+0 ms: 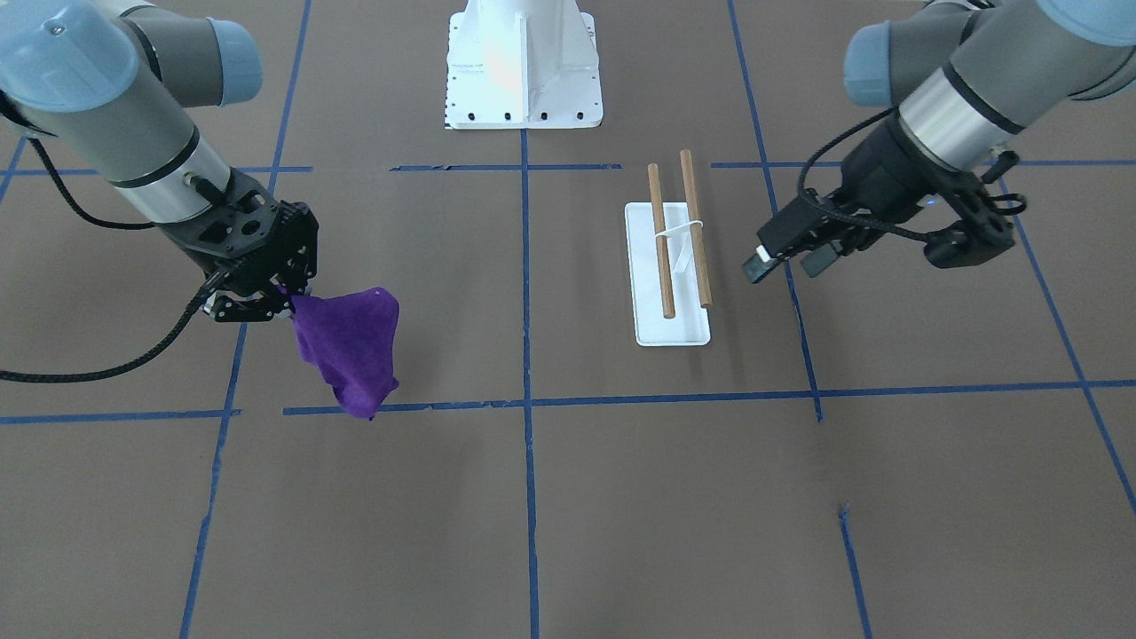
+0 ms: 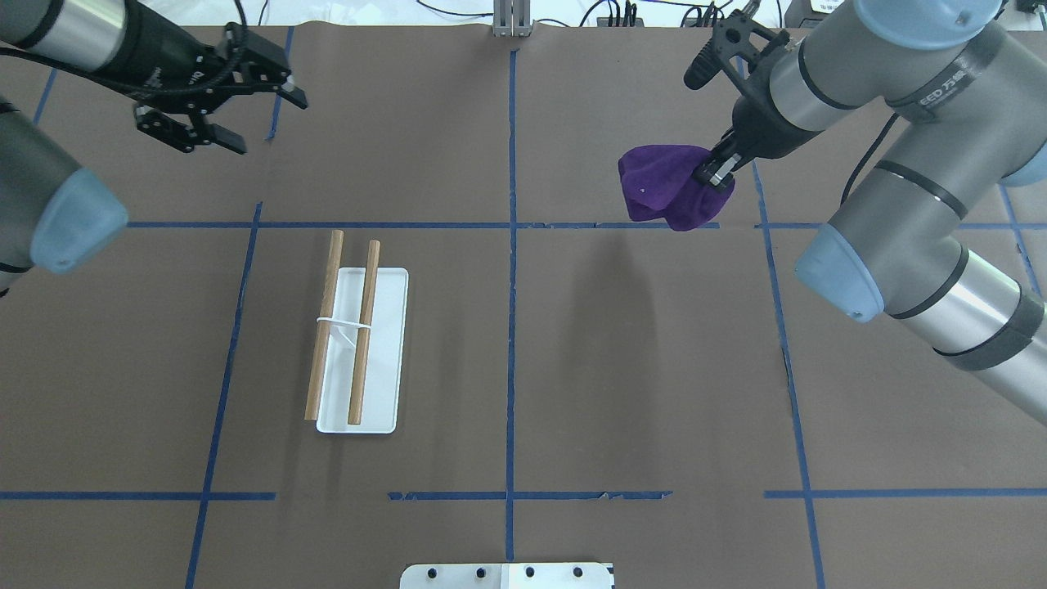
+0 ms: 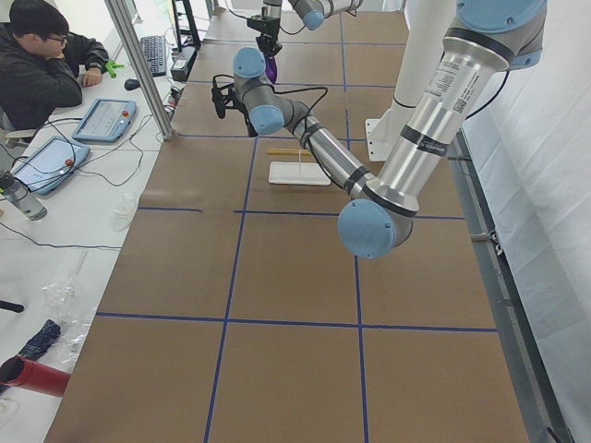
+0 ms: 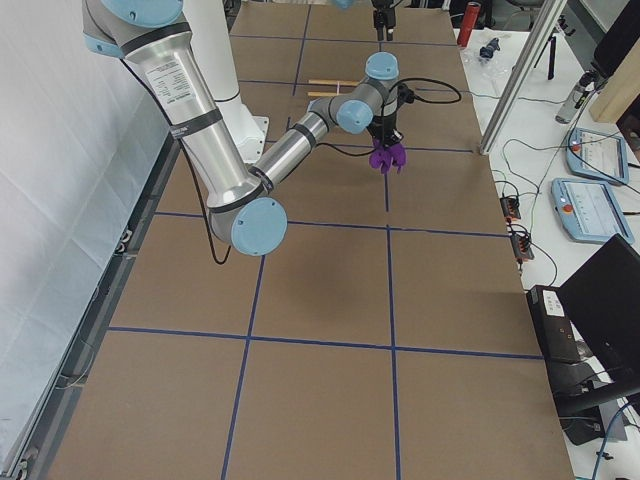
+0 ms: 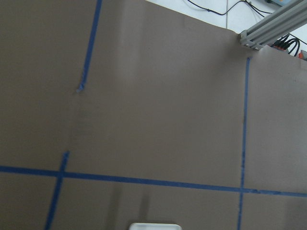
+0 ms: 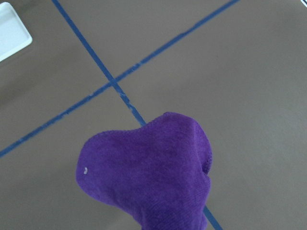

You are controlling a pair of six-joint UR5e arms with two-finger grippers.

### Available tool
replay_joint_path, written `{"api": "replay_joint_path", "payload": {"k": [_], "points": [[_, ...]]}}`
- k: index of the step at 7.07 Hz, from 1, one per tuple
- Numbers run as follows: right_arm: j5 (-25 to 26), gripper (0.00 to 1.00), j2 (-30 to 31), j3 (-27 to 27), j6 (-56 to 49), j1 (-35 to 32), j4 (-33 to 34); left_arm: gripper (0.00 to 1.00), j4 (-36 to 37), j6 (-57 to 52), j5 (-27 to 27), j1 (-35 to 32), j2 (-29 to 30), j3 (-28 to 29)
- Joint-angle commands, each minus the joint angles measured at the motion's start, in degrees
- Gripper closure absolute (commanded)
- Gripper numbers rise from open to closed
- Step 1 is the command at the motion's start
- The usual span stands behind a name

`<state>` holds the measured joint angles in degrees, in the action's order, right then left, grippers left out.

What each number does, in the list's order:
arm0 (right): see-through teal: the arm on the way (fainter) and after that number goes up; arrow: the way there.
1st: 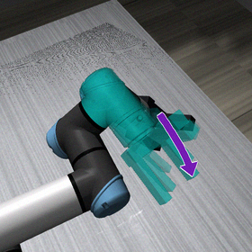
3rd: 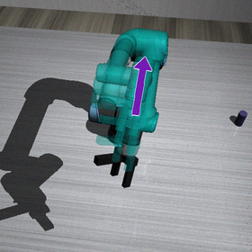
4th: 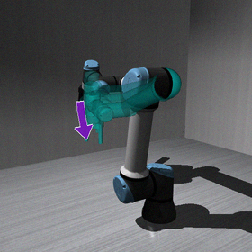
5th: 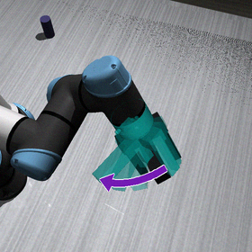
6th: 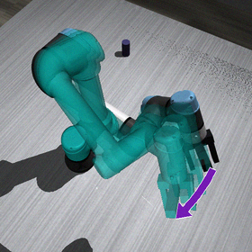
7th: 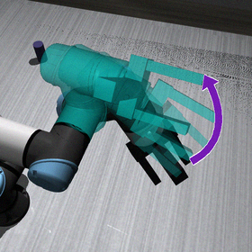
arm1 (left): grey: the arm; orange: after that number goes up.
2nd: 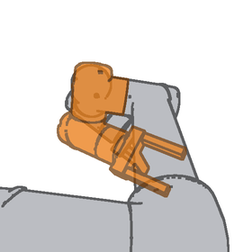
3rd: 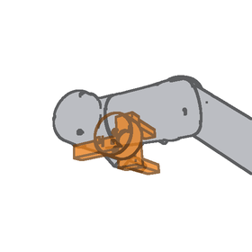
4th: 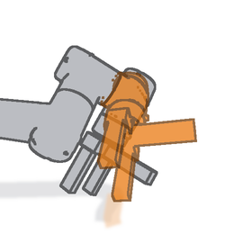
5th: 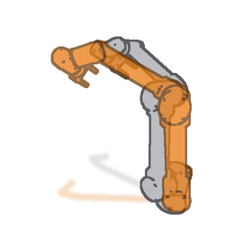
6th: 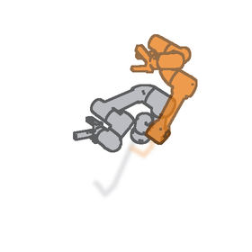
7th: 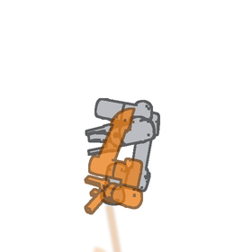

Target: Hang towel on rack

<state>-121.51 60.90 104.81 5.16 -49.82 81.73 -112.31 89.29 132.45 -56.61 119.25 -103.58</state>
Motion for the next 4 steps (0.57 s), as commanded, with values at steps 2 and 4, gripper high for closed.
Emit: {"api": "replay_joint_path", "payload": {"k": [2, 4], "points": [[9.9, 1.0, -4.8, 2.4, 3.5, 8.7, -4.7, 0.0, -0.2, 16.1, -12.1, 13.4, 7.6, 2.5], [14.9, 1.0, -4.6, 7.6, 4.2, 13.0, -4.6, 0.0, -0.2, 19.8, -12.6, 15.0, 9.2, 4.3]]}}
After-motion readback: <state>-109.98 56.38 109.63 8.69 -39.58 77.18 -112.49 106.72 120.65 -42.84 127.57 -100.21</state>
